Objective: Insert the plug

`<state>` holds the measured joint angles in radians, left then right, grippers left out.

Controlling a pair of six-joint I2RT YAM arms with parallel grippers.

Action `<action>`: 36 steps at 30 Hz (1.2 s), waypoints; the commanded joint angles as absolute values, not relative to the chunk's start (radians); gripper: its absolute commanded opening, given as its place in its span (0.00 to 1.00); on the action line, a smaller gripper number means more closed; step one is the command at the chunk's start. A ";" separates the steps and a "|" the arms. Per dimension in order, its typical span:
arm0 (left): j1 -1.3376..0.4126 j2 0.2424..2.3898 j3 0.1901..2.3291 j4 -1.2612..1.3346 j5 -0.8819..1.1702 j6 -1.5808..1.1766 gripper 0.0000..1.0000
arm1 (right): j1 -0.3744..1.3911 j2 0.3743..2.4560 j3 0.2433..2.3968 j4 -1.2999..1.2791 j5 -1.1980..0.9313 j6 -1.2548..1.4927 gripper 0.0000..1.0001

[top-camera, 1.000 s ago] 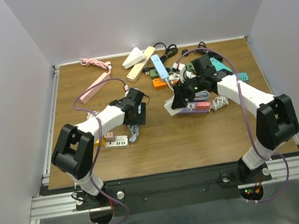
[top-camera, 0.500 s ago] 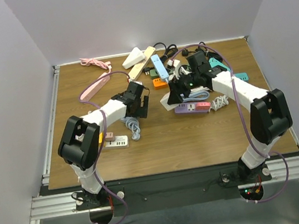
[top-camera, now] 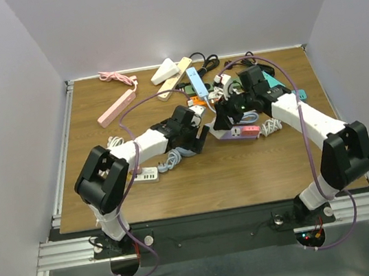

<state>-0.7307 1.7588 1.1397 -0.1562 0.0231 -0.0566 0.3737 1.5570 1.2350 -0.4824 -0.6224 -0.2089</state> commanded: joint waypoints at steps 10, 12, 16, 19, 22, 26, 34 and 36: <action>-0.778 1.425 1.054 -0.143 0.173 -0.006 0.96 | 0.380 1.408 1.186 -0.403 -0.594 -0.190 0.01; -0.767 1.376 1.023 -0.146 0.147 -0.038 0.97 | 0.380 1.437 1.199 -0.403 -0.626 -0.213 0.00; -0.654 1.310 0.954 -0.104 0.099 -0.156 0.98 | 0.390 1.525 1.244 -0.402 -0.672 -0.258 0.00; -0.591 1.263 0.884 -0.054 0.106 -0.231 0.98 | 0.417 1.583 1.282 -0.402 -0.676 -0.311 0.00; -0.522 1.238 0.836 -0.029 0.149 -0.255 0.98 | 0.462 1.635 1.319 -0.399 -0.663 -0.393 0.00; -0.479 1.235 0.822 -0.023 0.181 -0.256 0.98 | 0.498 1.706 1.373 -0.399 -0.673 -0.455 0.00; -0.457 1.308 0.821 -0.006 0.265 -0.271 0.98 | 0.551 1.819 1.436 -0.400 -0.600 -0.534 0.00; -0.456 1.318 0.821 -0.005 0.275 -0.268 0.98 | 0.554 1.830 1.442 -0.405 -0.588 -0.544 0.00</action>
